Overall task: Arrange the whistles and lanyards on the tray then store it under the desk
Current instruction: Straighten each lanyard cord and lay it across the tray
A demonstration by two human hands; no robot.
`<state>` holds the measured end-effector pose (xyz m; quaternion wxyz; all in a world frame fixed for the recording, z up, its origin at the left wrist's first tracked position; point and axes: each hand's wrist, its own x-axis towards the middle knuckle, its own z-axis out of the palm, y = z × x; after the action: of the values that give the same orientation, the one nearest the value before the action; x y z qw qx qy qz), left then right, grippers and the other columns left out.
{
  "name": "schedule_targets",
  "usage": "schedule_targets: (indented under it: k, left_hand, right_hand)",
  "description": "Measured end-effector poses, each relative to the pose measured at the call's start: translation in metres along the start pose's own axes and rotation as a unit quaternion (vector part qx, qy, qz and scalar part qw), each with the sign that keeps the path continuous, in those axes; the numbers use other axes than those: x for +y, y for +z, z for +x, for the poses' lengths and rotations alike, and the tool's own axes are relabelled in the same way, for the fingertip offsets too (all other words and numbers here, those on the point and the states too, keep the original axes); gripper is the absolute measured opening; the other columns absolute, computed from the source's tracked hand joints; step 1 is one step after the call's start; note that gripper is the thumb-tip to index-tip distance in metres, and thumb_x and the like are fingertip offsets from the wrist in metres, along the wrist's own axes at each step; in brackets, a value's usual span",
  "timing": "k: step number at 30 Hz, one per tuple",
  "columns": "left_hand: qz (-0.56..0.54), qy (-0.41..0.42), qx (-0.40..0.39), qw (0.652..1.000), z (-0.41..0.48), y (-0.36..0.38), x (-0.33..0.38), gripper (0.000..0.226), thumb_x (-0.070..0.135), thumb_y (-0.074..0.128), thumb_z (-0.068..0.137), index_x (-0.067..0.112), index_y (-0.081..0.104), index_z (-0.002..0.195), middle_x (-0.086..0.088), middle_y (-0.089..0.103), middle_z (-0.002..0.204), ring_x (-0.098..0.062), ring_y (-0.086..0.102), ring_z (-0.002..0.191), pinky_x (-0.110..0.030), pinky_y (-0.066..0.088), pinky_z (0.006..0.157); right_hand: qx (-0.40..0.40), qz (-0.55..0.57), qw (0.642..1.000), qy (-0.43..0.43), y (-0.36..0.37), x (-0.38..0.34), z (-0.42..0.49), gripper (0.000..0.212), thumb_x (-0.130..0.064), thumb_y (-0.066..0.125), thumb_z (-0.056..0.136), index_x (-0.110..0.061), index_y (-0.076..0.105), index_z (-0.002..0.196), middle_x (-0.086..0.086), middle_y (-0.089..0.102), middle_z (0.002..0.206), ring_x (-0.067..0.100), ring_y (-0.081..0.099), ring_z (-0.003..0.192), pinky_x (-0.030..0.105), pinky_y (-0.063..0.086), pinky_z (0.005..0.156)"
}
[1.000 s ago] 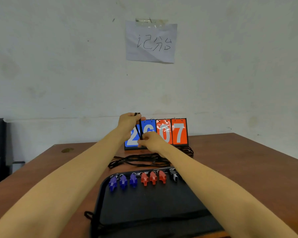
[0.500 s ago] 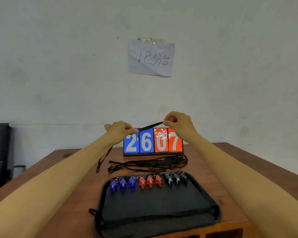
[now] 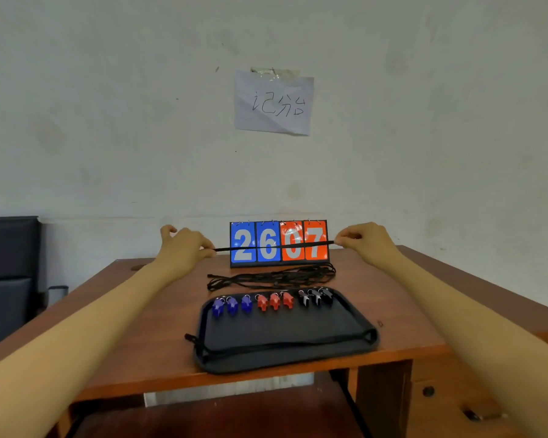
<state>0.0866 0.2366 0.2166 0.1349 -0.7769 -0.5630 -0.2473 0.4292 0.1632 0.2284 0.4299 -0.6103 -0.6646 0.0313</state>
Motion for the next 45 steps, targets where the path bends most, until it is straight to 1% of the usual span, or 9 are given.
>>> schedule_targets:
  k: [3,7,12,21,25,29,33,37,45]
  left_hand:
    - [-0.036,-0.030,-0.055,0.997,-0.023,0.011,-0.011,0.024,0.039,0.046,0.094,0.030,0.068,0.100,0.009,0.070,0.091,-0.012,0.057,0.102,-0.038,0.015,0.099]
    - [-0.029,-0.042,-0.125,0.991,-0.051,0.031,-0.014,0.027,0.036,0.042,0.097,0.036,0.059,0.118,0.012,0.067,0.107,-0.014,0.051,0.115,-0.035,0.021,0.098]
    - [-0.091,-0.040,-0.125,0.987,-0.073,0.059,-0.017,0.006,0.043,0.052,0.090,0.038,0.054,0.087,0.015,0.063,0.080,-0.011,0.056,0.092,-0.035,0.026,0.100]
    - [-0.095,-0.037,-0.151,0.983,-0.084,0.083,-0.018,0.013,0.050,0.058,0.084,0.042,0.064,0.076,0.019,0.062,0.087,-0.007,0.049,0.095,-0.032,0.021,0.084]
    - [-0.094,-0.024,-0.171,0.981,-0.087,0.084,-0.019,0.014,0.049,0.064,0.080,0.040,0.067,0.070,0.016,0.058,0.096,-0.009,0.048,0.102,-0.034,0.021,0.086]
    - [-0.099,-0.019,-0.179,0.979,-0.090,0.085,-0.021,0.017,0.058,0.061,0.077,0.042,0.065,0.072,0.011,0.056,0.117,-0.014,0.044,0.117,-0.039,0.020,0.095]
    - [-0.103,0.026,-0.186,0.977,-0.094,0.083,-0.018,0.022,0.063,0.055,0.078,0.051,0.054,0.097,0.011,0.052,0.132,-0.016,0.034,0.132,-0.046,0.015,0.106]
    - [-0.118,0.045,-0.222,0.967,-0.098,0.077,-0.010,0.012,0.053,0.061,0.079,0.055,0.055,0.090,0.017,0.060,0.115,-0.011,0.045,0.118,-0.034,0.017,0.092]
    - [-0.097,0.048,-0.172,0.979,-0.102,0.076,-0.011,0.019,0.043,0.063,0.082,0.051,0.060,0.065,0.023,0.062,0.083,-0.002,0.050,0.097,-0.031,0.017,0.083]
  right_hand:
    - [-0.016,-0.032,0.997,0.061,0.002,0.023,-0.016,0.021,-0.021,0.063,0.088,-0.007,0.072,0.100,0.009,0.071,0.107,0.015,0.059,0.090,0.027,0.045,0.084]
    - [-0.075,-0.047,0.983,0.159,0.012,0.046,-0.033,0.025,-0.016,0.058,0.091,-0.006,0.068,0.111,0.011,0.068,0.114,0.022,0.061,0.105,0.031,0.045,0.091]
    - [-0.109,-0.082,0.972,0.193,0.025,0.067,-0.046,0.015,-0.011,0.060,0.089,-0.005,0.066,0.101,0.012,0.068,0.107,0.017,0.057,0.087,0.027,0.045,0.079]
    - [-0.187,-0.147,0.958,0.163,0.030,0.086,-0.057,0.008,-0.013,0.062,0.087,-0.013,0.070,0.087,0.007,0.070,0.105,0.017,0.061,0.089,0.025,0.046,0.078]
    - [-0.199,-0.195,0.946,0.169,0.033,0.091,-0.058,0.023,-0.016,0.060,0.086,-0.026,0.063,0.066,0.004,0.071,0.097,0.020,0.063,0.092,0.047,0.046,0.097]
    - [-0.201,-0.268,0.928,0.167,0.037,0.087,-0.059,0.011,-0.022,0.054,0.089,-0.021,0.064,0.091,0.006,0.065,0.108,0.028,0.053,0.106,0.050,0.030,0.102]
    - [-0.196,-0.264,0.941,0.077,0.040,0.083,-0.056,0.031,-0.026,0.048,0.094,-0.027,0.058,0.123,0.002,0.056,0.132,0.027,0.046,0.125,0.052,0.033,0.107]
    - [-0.297,-0.330,0.896,0.025,0.043,0.079,-0.061,0.042,-0.031,0.055,0.092,-0.028,0.050,0.134,0.000,0.052,0.136,0.025,0.039,0.131,0.056,0.020,0.110]
    - [-0.252,-0.329,0.910,0.022,0.042,0.088,-0.070,0.023,-0.017,0.052,0.094,-0.025,0.067,0.109,-0.002,0.062,0.119,0.023,0.050,0.118,0.052,0.022,0.109]
